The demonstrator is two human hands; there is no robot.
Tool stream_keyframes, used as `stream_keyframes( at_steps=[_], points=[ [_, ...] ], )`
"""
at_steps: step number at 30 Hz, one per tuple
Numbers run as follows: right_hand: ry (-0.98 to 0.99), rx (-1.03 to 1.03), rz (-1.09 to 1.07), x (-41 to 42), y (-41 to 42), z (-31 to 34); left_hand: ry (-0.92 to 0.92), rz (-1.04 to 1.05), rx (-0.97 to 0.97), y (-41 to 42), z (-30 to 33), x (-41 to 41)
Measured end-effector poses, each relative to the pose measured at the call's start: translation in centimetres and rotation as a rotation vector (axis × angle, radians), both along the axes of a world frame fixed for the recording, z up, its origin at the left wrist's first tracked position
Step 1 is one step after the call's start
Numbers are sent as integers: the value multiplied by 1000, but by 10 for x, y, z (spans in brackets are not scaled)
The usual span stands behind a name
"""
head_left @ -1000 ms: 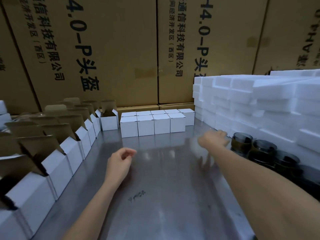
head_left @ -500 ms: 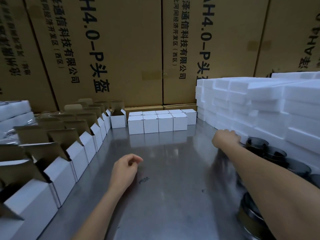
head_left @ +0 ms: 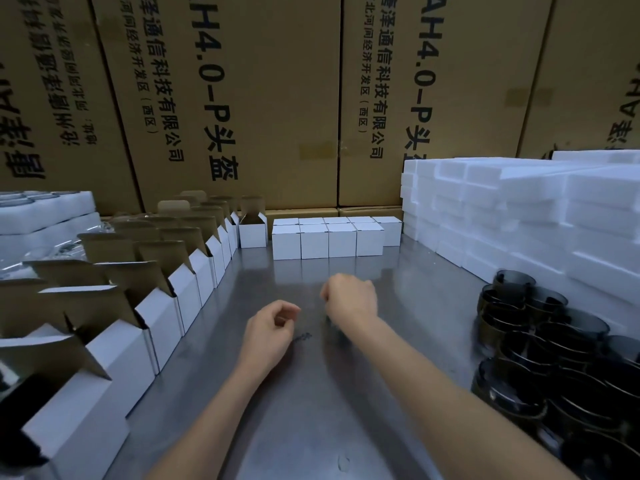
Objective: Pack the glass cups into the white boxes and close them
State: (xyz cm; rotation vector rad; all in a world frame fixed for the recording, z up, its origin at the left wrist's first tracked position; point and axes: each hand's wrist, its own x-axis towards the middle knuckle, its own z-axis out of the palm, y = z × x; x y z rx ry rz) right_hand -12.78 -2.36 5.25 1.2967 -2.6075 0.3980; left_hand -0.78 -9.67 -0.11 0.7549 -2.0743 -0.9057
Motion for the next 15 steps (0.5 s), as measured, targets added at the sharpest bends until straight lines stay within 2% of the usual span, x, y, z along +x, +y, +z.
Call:
stream_keyframes(
  at_steps=[3,5,6,8,10,12,15],
  points=[
    [-7,-134,111,12,5,-7,6,-21,-12,2,0,1],
    [-49,-340,172,9,12,-12,14,-36,1,1,-1,1],
    [-148,-466,181,6,16,-15,10,-48,14,1,-2,1],
    [-491,-648,162,-5,25,-26,-29,-79,43,-1,-4,-1],
    [-781,-629,166,-15,31,-41,-98,-117,54,-3,-7,-4],
    [-815,-514,237,-19,33,-55,-159,-155,15,-4,-9,-5],
    [-763,-481,276,-21,28,-61,-174,-198,-75,-5,-9,-7]
  ],
)
